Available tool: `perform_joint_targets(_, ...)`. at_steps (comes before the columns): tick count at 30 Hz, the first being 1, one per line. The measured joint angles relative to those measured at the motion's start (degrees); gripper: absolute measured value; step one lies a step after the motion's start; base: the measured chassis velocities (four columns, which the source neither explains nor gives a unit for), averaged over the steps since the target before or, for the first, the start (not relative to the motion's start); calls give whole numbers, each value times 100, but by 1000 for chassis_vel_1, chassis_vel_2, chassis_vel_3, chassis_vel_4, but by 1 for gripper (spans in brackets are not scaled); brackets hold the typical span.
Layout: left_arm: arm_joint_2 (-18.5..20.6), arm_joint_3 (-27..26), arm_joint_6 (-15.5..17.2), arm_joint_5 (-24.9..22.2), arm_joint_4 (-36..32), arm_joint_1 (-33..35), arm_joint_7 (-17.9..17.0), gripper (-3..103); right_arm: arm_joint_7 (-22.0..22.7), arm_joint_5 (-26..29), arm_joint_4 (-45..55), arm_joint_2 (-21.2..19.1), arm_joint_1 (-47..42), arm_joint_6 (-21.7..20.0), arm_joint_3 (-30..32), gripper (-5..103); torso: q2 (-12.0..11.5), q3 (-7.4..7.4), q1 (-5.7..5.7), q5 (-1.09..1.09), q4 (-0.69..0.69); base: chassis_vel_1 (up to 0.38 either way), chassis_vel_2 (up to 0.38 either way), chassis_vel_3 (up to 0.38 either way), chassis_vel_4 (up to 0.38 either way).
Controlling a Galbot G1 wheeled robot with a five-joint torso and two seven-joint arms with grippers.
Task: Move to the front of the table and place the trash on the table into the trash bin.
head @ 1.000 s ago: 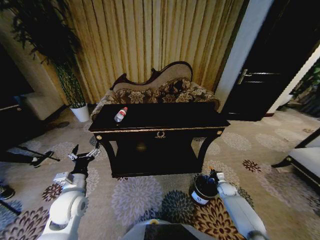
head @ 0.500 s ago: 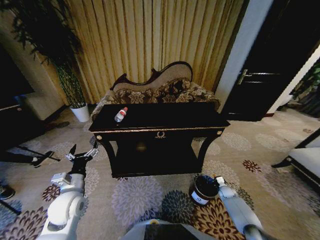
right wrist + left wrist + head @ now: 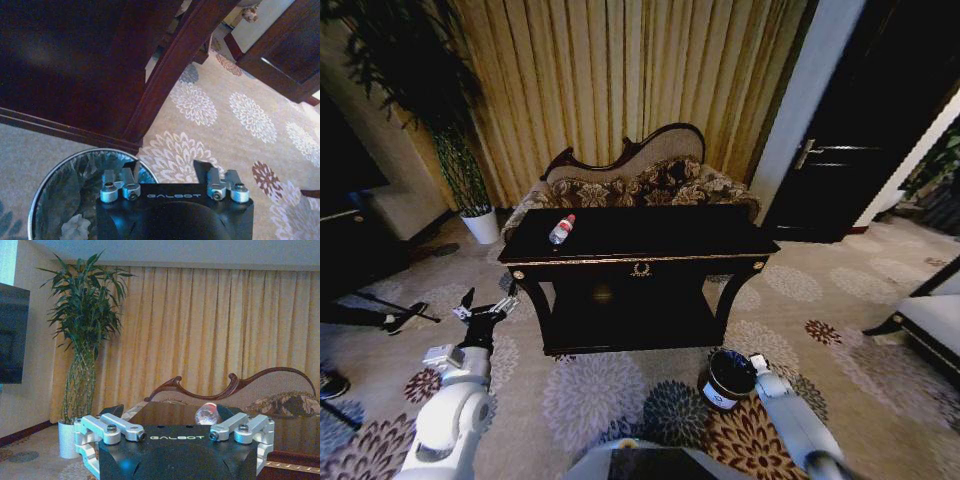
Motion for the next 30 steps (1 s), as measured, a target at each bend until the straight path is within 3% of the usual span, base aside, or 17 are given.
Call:
perform_joint_targets(7, 29, 0, 6, 1, -13, -4, -4, 100, 0, 288, 278, -1, -33, 97, 43, 85, 0, 0, 0, 1, -2, 0, 0, 0, 0)
perform_joint_targets(11, 40, 36, 23, 7, -22, -24, -9, 100, 1, 1507, 1596, 26, -228, -2, 238, 100, 0, 0, 0, 1, 0, 0, 0, 0, 0)
perform_joint_targets(12, 40, 36, 23, 7, -22, -24, -9, 100, 1, 1507, 1596, 26, -228, -2, 238, 100, 0, 0, 0, 1, 0, 0, 0, 0, 0)
perform_joint_targets(15, 42, 48, 41, 10, -44, -30, -14, 100, 2, 2072, 2915, 121, -399, -261, 462, 100, 0, 0, 0, -2, 2, 0, 0, 0, 0)
perform_joint_targets(23, -1, 48, 50, 19, -48, -14, -30, 100, 2, 2373, 5498, 508, -936, -859, 861, 100, 0, 0, 0, -1, 1, 0, 0, 0, 0)
perform_joint_targets(30, 44, 40, 95, 15, -83, -62, -66, 100, 3, 2436, 6696, 629, -1399, -823, 882, 100, 0, 0, 0, 0, -2, 0, 0, 0, 0)
